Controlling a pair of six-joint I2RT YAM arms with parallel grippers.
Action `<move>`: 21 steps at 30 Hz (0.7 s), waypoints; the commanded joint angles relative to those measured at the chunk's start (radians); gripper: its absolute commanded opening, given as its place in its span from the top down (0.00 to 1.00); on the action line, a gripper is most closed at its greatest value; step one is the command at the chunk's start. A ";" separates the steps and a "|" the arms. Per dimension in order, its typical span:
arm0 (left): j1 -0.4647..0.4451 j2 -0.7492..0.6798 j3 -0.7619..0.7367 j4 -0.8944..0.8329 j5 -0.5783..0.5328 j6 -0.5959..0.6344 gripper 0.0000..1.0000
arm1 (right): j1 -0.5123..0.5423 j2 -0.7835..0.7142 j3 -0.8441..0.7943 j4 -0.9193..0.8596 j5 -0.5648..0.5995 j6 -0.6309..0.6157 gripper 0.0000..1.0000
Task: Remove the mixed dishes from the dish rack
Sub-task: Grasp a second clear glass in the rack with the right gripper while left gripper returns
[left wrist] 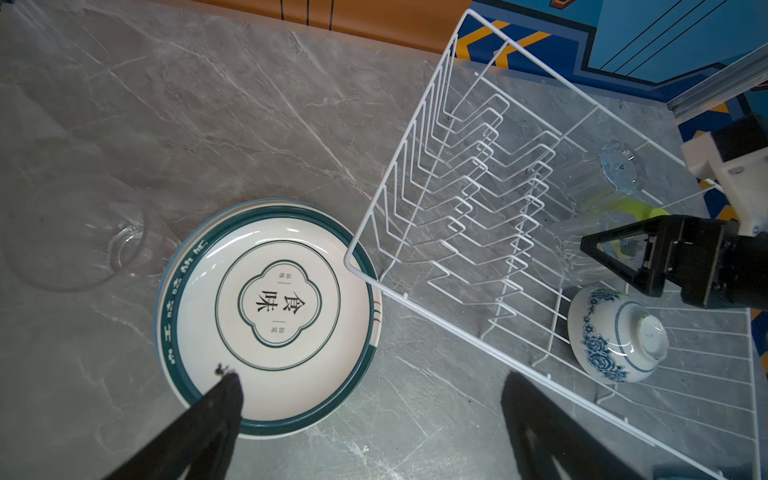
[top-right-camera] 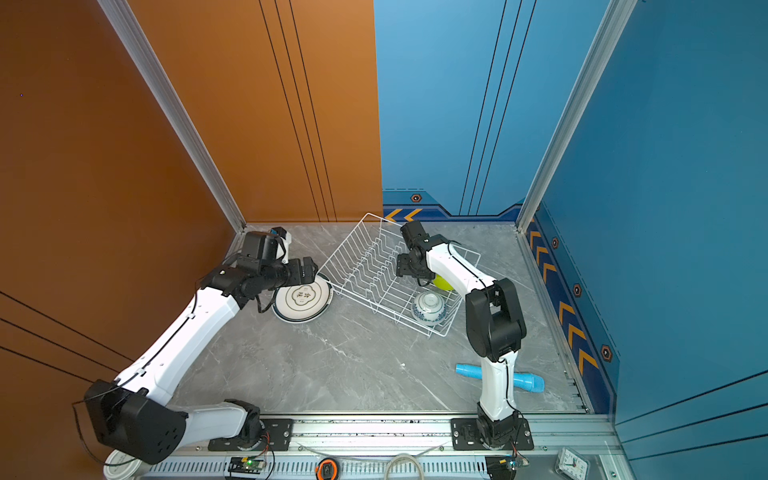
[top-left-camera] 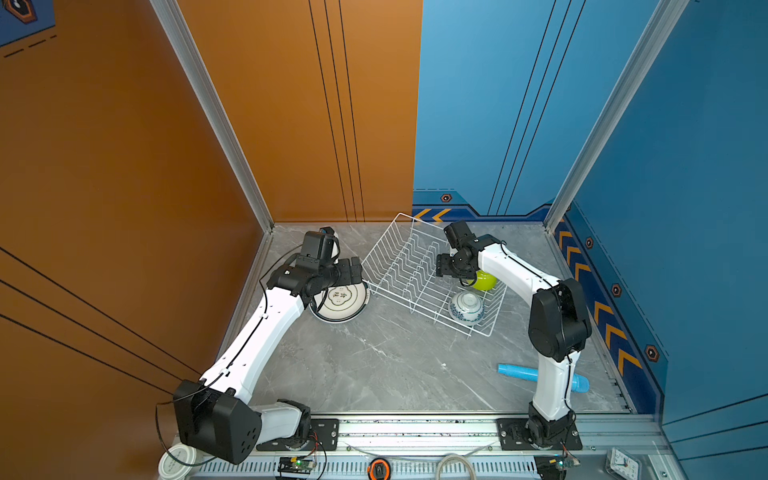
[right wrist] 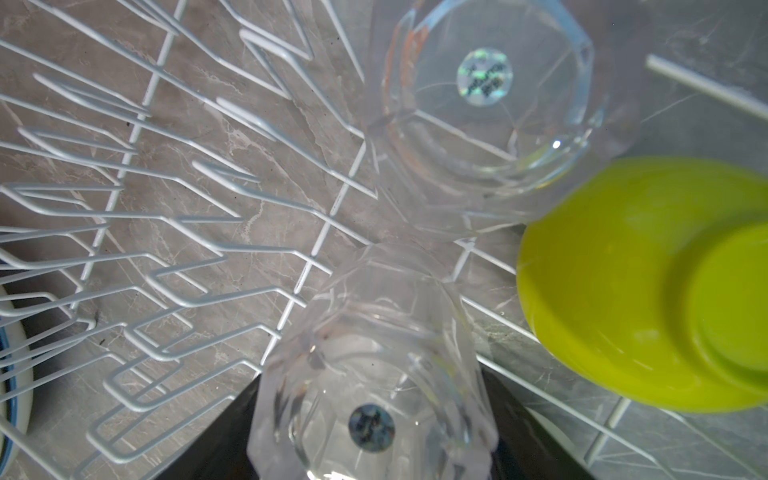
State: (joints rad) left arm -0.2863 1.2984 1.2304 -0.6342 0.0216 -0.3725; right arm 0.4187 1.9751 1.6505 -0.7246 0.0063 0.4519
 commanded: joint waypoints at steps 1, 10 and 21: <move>-0.017 0.013 -0.011 0.037 0.045 -0.022 0.02 | 0.006 0.021 0.028 -0.019 0.035 0.013 0.27; -0.068 0.039 -0.015 0.063 0.064 -0.036 0.02 | 0.004 0.000 0.027 -0.019 0.011 0.018 0.48; -0.097 0.061 -0.035 0.090 0.068 -0.048 0.02 | 0.001 -0.053 0.024 -0.011 -0.040 0.024 0.50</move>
State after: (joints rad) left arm -0.3729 1.3567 1.2175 -0.5655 0.0727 -0.4099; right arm 0.4187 1.9690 1.6615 -0.7242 -0.0010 0.4541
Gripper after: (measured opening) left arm 0.981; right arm 0.680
